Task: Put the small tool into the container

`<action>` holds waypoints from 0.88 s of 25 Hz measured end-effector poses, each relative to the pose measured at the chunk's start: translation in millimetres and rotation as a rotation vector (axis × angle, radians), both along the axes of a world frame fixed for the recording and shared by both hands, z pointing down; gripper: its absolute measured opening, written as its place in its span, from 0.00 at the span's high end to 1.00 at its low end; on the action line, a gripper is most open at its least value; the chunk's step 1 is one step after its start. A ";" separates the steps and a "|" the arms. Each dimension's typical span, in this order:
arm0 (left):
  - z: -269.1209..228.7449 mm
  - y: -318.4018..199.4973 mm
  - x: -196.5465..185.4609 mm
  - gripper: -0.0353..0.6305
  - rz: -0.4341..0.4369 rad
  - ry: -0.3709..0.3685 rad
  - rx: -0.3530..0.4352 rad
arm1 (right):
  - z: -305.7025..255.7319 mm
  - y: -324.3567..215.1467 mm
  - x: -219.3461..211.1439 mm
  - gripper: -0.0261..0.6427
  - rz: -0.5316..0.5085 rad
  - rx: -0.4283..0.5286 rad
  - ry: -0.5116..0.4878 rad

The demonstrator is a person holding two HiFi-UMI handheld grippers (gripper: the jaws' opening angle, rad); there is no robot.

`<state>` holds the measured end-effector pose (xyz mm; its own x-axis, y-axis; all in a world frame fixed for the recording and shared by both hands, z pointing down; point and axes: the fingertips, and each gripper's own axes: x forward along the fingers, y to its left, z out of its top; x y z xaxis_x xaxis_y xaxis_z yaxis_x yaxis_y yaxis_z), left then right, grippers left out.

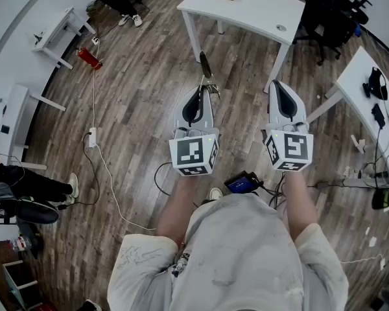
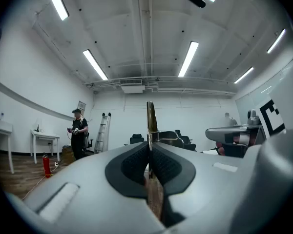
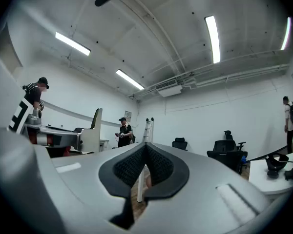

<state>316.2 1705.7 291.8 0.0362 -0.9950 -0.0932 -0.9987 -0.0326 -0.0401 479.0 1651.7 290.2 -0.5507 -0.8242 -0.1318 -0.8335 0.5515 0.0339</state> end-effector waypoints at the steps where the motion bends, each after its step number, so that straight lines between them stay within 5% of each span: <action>1: -4.6 1.1 4.5 0.92 0.002 0.001 -0.003 | -5.4 1.1 4.5 0.95 0.001 -0.003 -0.002; 14: -8.1 -4.0 65.0 0.92 0.006 0.014 -0.014 | -8.7 -4.5 63.3 0.95 0.007 -0.014 -0.020; 22: 7.6 -21.9 144.8 0.92 -0.009 0.022 -0.017 | 7.8 -23.8 148.2 0.95 -0.005 -0.027 -0.048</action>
<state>461.1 1683.9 299.4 0.0250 -0.9967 -0.0774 -0.9996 -0.0237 -0.0174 627.2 1627.9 298.0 -0.5485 -0.8251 -0.1357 -0.8310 0.5559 -0.0212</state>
